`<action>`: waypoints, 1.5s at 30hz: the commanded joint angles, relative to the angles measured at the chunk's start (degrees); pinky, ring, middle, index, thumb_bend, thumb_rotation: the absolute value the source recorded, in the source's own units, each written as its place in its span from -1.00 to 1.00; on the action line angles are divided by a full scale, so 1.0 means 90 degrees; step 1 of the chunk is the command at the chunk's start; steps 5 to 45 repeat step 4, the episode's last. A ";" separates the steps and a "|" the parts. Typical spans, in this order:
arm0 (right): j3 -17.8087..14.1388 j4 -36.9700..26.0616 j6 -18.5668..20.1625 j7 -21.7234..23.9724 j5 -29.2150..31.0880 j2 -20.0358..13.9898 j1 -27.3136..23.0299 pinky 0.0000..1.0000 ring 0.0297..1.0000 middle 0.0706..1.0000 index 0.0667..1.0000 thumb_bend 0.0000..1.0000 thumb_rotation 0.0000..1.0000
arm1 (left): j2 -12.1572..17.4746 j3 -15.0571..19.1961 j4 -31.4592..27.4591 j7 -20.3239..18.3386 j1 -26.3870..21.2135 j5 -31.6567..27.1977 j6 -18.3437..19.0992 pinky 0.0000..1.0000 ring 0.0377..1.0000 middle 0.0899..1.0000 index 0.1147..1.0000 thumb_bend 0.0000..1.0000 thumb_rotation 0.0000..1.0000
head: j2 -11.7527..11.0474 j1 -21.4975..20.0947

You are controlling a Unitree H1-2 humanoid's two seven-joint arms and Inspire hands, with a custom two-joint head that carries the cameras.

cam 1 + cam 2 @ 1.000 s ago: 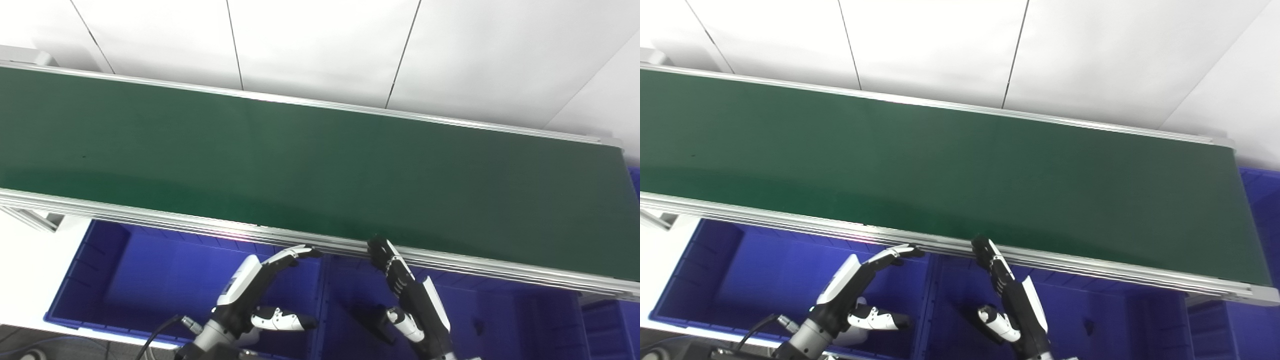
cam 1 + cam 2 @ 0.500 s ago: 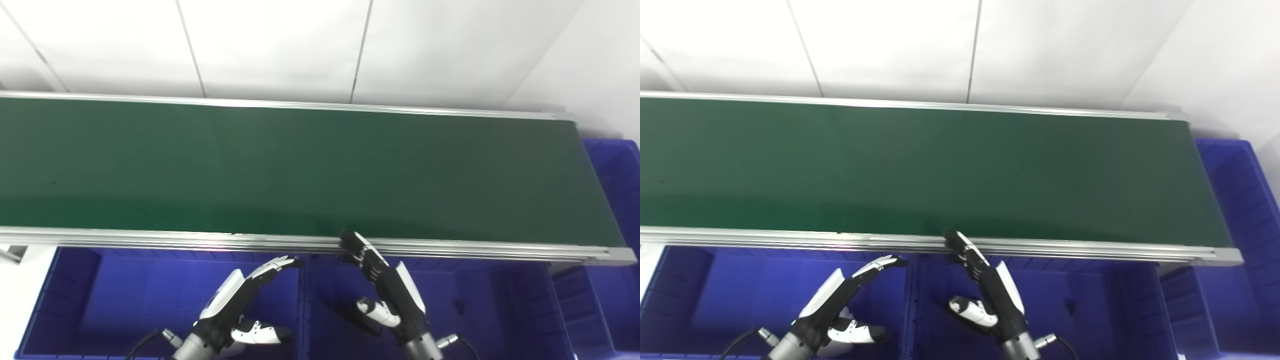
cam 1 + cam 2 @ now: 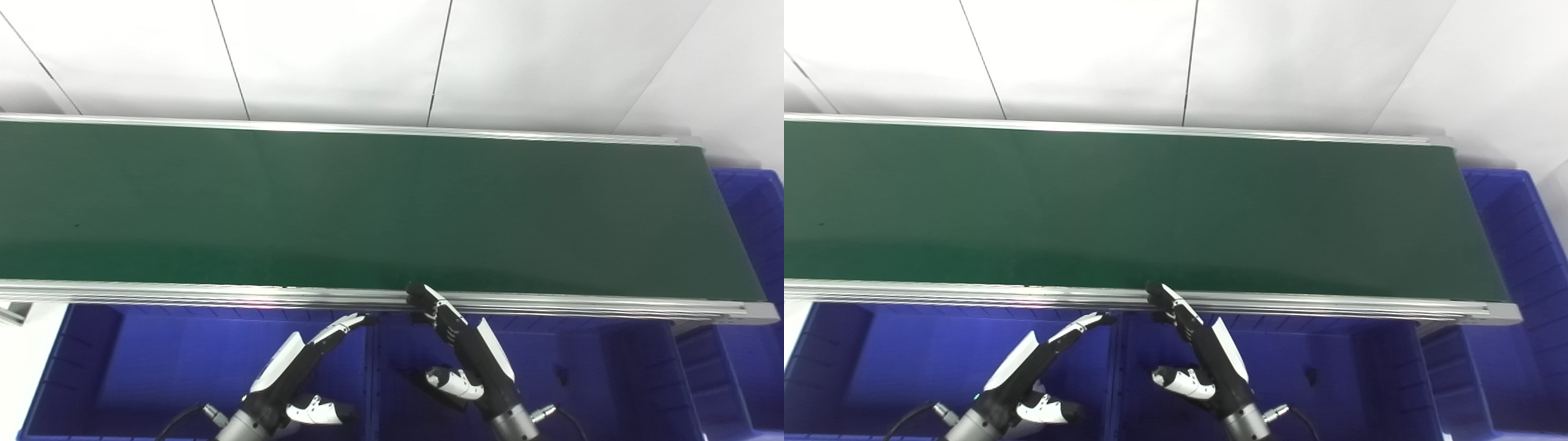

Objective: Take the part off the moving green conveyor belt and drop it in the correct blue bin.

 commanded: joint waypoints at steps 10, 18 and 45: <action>-0.0118 -0.0252 -0.0214 0.0164 0.0264 -0.0072 0.0046 0.74 0.84 0.86 0.86 0.76 0.61 | -0.0139 0.0052 -0.0549 0.0096 0.0159 0.0045 -0.0239 0.87 0.90 0.86 0.73 0.81 0.82 | 0.0100 0.0143; -0.0118 -0.0252 -0.0214 0.0164 0.0264 -0.0072 0.0046 0.74 0.84 0.86 0.86 0.76 0.61 | -0.0139 0.0052 -0.0549 0.0096 0.0159 0.0045 -0.0239 0.87 0.90 0.86 0.73 0.81 0.82 | 0.0100 0.0143; -0.0118 -0.0252 -0.0214 0.0164 0.0264 -0.0072 0.0046 0.74 0.84 0.86 0.86 0.76 0.61 | -0.0139 0.0052 -0.0549 0.0096 0.0159 0.0045 -0.0239 0.87 0.90 0.86 0.73 0.81 0.82 | 0.0100 0.0143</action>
